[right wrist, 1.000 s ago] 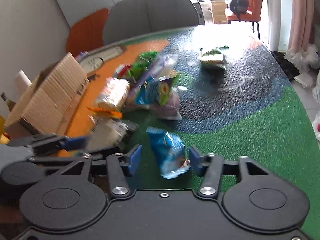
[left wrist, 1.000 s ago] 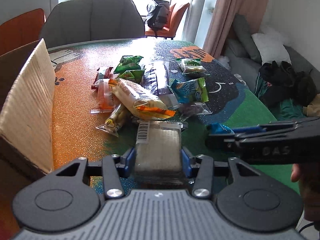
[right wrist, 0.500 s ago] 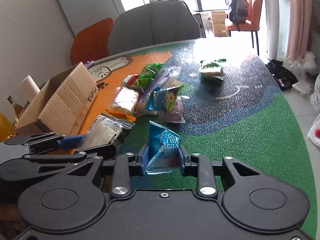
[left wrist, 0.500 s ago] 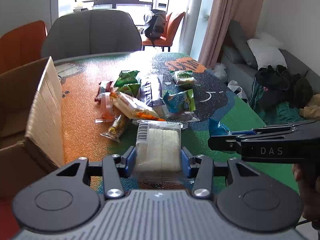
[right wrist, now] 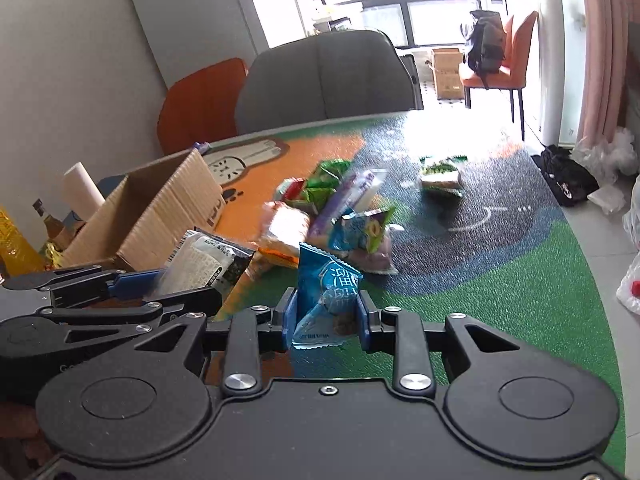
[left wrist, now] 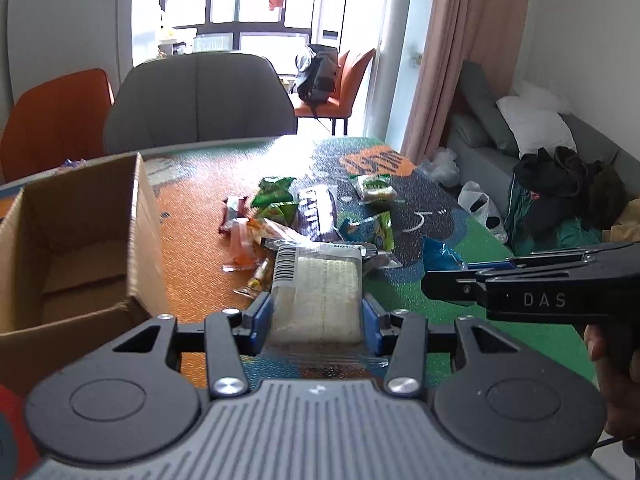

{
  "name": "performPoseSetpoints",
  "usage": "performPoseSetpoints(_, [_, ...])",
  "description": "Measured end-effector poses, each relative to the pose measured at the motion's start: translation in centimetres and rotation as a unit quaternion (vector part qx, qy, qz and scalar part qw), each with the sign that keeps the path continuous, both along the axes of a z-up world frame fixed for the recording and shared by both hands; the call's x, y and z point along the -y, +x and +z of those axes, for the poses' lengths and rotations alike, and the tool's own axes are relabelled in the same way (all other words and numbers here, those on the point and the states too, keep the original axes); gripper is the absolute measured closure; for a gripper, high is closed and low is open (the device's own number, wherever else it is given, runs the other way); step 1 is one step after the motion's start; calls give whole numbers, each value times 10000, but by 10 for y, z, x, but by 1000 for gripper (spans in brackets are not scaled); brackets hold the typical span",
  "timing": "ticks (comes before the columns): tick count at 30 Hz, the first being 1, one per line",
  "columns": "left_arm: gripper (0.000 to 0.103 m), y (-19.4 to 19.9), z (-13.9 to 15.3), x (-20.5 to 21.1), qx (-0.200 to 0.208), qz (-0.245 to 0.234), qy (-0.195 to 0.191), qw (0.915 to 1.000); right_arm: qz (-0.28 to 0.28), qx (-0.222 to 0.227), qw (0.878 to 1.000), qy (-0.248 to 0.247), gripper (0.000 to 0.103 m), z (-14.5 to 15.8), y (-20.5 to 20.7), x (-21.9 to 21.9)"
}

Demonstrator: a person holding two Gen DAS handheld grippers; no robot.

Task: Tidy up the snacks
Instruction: 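Carry the blue bag with the right gripper while the left carries the bread to the box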

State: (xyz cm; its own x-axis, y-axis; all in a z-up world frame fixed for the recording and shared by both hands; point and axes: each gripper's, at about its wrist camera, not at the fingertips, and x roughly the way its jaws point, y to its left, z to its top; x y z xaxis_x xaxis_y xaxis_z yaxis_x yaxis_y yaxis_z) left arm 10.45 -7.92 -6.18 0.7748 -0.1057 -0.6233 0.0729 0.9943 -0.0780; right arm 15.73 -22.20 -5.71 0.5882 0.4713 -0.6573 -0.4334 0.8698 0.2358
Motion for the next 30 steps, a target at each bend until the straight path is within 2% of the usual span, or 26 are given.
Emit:
performPoseSetpoints(14, [57,-21,30,-23,368,285,66,9989,316,354,9988,89,75,28,-5,-28])
performPoseSetpoints(30, [57,-28,36,-68,456,793,52,9958,747,558,9955,138,75,39,-3,-80])
